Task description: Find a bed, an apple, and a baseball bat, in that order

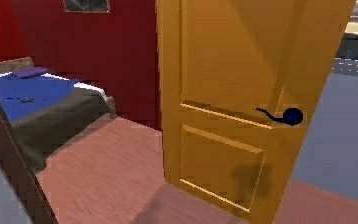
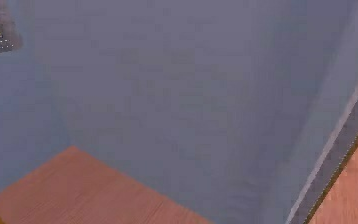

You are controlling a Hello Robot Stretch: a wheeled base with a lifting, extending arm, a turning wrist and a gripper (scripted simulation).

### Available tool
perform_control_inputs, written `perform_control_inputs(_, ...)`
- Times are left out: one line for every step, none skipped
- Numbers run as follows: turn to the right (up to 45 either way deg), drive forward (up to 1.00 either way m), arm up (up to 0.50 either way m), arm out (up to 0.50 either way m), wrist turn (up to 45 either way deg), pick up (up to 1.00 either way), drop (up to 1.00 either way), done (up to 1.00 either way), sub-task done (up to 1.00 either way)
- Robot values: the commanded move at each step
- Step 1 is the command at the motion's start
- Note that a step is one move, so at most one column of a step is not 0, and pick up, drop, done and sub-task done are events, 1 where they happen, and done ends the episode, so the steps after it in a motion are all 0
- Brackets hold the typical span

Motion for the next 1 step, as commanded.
perform_control_inputs(0.0,0.45,0.00,0.00,0.0,0.00,0.00,0.00,0.00)
